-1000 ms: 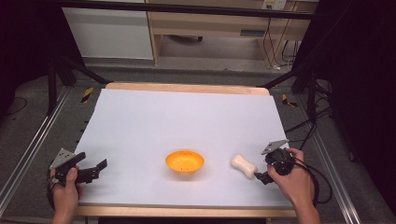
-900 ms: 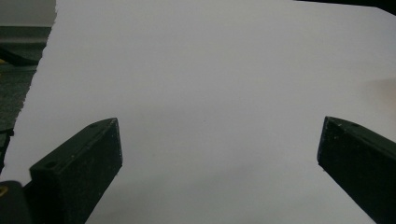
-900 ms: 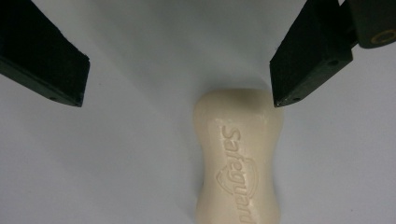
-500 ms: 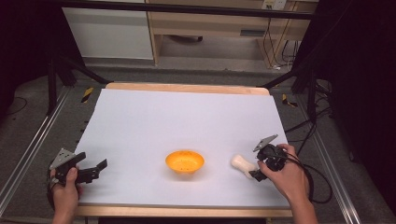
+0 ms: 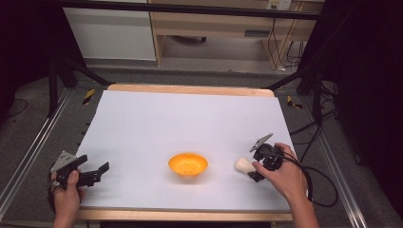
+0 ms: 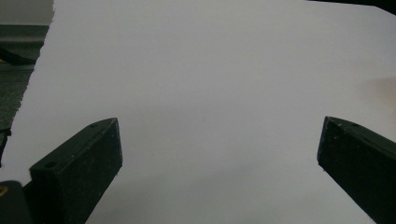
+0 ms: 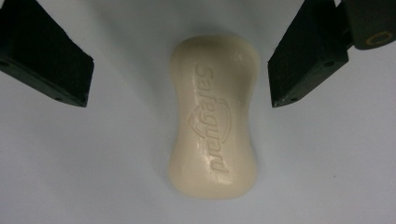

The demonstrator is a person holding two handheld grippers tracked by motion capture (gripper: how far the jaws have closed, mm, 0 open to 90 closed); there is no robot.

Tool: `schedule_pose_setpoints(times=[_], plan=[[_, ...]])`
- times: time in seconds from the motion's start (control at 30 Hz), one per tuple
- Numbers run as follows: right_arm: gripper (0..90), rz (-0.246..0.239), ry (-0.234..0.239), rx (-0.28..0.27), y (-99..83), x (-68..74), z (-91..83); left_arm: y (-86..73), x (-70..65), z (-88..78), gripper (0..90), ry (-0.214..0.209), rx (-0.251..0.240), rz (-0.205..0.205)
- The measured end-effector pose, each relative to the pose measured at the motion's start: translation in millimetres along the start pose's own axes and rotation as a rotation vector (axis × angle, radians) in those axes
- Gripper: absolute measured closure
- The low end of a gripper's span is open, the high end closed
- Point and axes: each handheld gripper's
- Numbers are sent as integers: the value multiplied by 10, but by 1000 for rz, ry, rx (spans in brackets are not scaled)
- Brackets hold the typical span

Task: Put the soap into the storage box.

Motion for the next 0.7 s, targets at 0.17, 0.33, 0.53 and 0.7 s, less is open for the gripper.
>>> schedule_pose_setpoints(times=[0.17, 0.33, 0.53, 0.7], plan=[[126, 0, -3, -6, 52, 21, 11, 0, 1, 1, 0, 0, 0, -1], [91, 14, -18, -13, 89, 27, 18, 0, 5, 0, 0, 3, 0, -2], [73, 7, -16, 3, 124, 58, 48, 0, 5, 2, 0, 3, 1, -3], [91, 14, 1, 22, 140, 70, 80, 1, 5, 3, 0, 3, 2, -3]])
Point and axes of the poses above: each handheld gripper's, and its own axes: z roughly forward along the jaws, y roughly out of its top, x roughly to its left, and after that the axes turned 9 degrees about z, right-handed
